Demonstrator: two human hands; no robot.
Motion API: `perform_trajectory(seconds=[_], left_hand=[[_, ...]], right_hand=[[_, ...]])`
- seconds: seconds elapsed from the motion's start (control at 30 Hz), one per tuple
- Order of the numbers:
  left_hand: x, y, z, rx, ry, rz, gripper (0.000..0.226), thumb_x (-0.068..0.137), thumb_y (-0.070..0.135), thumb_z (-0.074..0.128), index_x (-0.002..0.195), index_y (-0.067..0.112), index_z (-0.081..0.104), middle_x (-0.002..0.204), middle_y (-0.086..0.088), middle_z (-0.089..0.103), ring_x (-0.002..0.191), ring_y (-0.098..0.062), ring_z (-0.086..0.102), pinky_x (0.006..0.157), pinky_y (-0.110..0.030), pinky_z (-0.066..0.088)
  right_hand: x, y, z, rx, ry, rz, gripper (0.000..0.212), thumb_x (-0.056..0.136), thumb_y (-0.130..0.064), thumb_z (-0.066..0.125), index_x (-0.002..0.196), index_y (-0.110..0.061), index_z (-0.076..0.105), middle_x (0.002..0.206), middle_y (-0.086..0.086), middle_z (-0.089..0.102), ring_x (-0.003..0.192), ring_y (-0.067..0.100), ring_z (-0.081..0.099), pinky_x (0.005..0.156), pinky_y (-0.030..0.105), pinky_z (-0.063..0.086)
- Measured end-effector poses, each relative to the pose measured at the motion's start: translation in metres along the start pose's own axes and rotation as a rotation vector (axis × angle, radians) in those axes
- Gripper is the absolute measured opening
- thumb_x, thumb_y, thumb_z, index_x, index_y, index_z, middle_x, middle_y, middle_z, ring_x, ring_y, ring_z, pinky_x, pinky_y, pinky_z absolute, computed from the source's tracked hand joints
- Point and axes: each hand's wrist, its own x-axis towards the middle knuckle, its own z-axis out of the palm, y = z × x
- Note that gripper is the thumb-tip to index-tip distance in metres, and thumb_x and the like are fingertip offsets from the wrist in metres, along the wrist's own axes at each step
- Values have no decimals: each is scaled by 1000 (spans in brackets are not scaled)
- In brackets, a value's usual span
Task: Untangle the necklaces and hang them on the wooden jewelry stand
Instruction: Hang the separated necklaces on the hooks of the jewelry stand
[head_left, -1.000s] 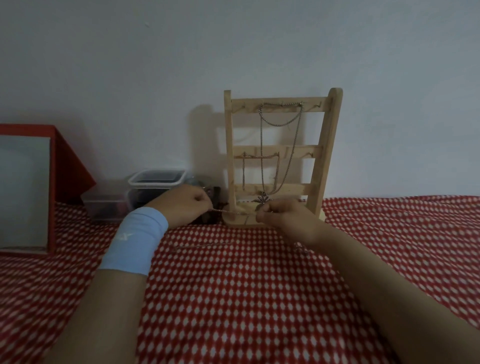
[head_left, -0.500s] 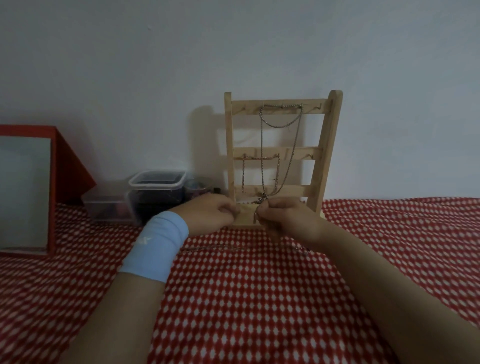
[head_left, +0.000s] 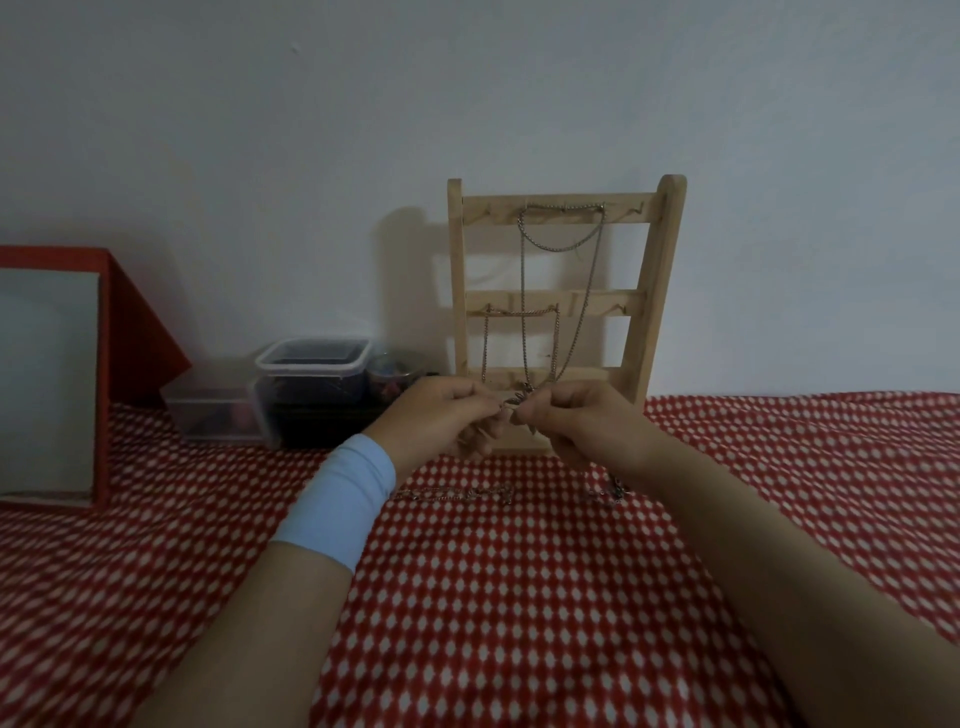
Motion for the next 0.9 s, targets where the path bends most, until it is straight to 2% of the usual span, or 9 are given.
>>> perform_trajectory(seconds=[0.1, 0.2, 0.33, 0.43, 0.5, 0.6, 0.73, 0.83, 0.9], left_hand=[[1, 0, 1, 105, 103, 58, 17, 92, 19, 63, 87, 10, 76, 77, -1, 76, 64, -13, 67, 61, -22, 57], [2, -3, 0, 157, 154, 70, 18, 93, 22, 61, 83, 15, 75, 76, 2, 75, 64, -13, 66, 64, -25, 58], [3, -3, 0, 45, 145, 34, 24, 96, 23, 55, 85, 11, 72, 71, 6, 70, 67, -13, 62, 66, -29, 55], [1, 2, 6, -351, 85, -29, 25, 101, 18, 47, 97, 4, 67, 83, -5, 70, 79, -19, 66, 78, -35, 55], [-1, 6, 11, -536, 52, -40, 27, 103, 17, 41, 97, 3, 63, 85, -10, 72, 80, -23, 70, 81, -39, 57], [-5, 16, 14, -531, 5, -66, 32, 104, 21, 36, 100, 2, 62, 72, -8, 68, 62, -21, 66, 66, -37, 57], [-6, 36, 7, -532, -40, -99, 23, 102, 27, 42, 90, 14, 55, 48, 6, 41, 38, -8, 36, 41, -22, 40], [-15, 52, -8, -393, -158, -161, 38, 99, 41, 43, 80, 13, 60, 44, 8, 30, 35, -7, 27, 38, -20, 31], [-22, 62, -20, -525, -221, -134, 43, 93, 48, 47, 69, 14, 57, 42, 7, 30, 34, -8, 28, 37, -20, 31]], right_hand=[[1, 1, 2, -75, 14, -17, 15, 92, -21, 72, 92, -9, 81, 76, 2, 75, 66, 9, 65, 65, 21, 57], [2, 3, 1, -152, 27, -33, 15, 91, -21, 73, 92, -10, 82, 88, -1, 79, 78, 2, 70, 74, 16, 56], [1, -3, 2, -78, 45, -12, 21, 99, -21, 64, 93, -5, 76, 82, 1, 76, 74, 11, 70, 74, 19, 58], [-4, -12, 3, 60, -13, 15, 36, 105, -26, 53, 77, -7, 61, 62, 0, 57, 57, 14, 56, 65, 30, 54], [-4, -20, 4, 75, -28, 25, 40, 108, -28, 47, 70, -15, 50, 54, -6, 42, 47, 11, 40, 56, 29, 43], [-2, -34, -1, 56, 22, 31, 43, 107, -28, 45, 65, -20, 41, 51, -9, 33, 44, 11, 29, 48, 26, 32], [-1, -59, -17, 142, 100, 33, 40, 104, -25, 43, 65, -22, 40, 54, -7, 31, 47, 12, 23, 48, 27, 19], [-6, -74, -31, 124, 137, 7, 41, 104, -27, 43, 64, -23, 36, 55, -6, 30, 46, 12, 22, 48, 27, 17], [-10, -81, -39, 132, 160, -17, 43, 104, -28, 44, 63, -24, 34, 56, -6, 29, 46, 11, 21, 48, 26, 17]])
